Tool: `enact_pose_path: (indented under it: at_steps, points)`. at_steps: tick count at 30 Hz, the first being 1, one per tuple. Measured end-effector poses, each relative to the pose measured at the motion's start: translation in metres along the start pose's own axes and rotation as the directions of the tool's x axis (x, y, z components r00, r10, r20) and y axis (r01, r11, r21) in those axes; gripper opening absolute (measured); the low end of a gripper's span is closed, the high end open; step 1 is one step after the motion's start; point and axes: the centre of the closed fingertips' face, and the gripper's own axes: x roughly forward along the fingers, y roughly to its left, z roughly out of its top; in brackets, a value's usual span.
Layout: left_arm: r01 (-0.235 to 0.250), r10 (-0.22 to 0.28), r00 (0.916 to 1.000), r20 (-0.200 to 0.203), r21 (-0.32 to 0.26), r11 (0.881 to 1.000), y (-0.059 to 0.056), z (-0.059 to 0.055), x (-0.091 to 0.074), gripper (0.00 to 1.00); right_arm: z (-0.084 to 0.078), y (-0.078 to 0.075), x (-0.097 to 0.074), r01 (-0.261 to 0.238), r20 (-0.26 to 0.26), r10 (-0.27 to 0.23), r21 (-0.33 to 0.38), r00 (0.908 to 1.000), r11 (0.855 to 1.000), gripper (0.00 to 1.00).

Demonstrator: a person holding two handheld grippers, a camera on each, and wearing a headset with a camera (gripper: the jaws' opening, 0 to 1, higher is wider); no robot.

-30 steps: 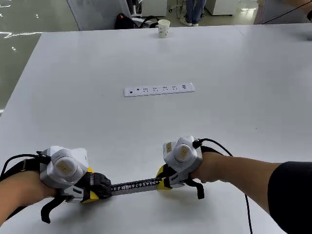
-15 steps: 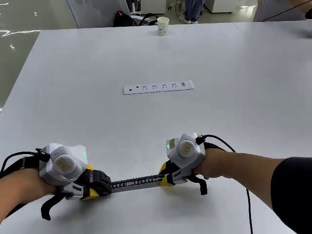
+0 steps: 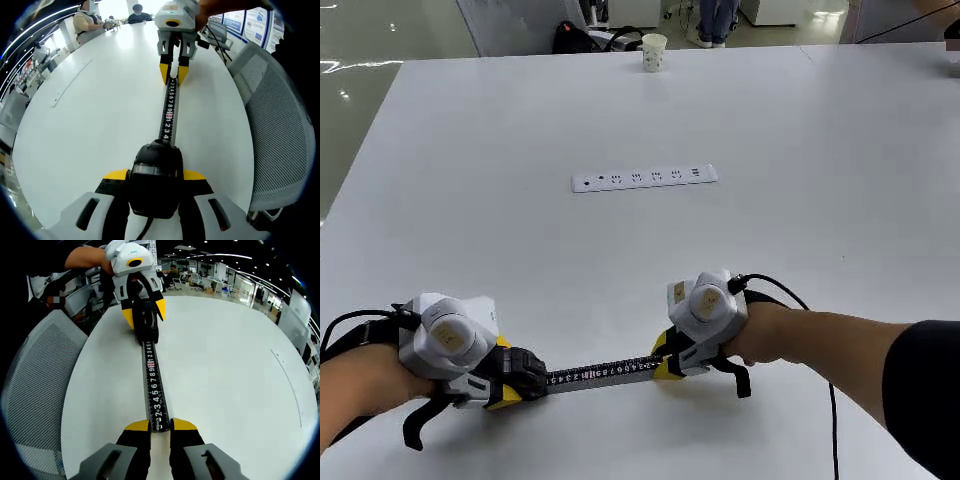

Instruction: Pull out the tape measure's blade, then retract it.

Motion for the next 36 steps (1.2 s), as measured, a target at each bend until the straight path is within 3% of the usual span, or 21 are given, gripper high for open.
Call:
enact_pose_path:
  at_steps: [36]
  points:
    - [-0.004, 0.004, 1.0, -0.003, -0.002, 1.0, 0.001, 0.0, 0.001, 0.32, -0.019, -0.002, -0.014, 0.007, -0.02, -0.006, 0.01, 0.9998, 1.0, 0.1]
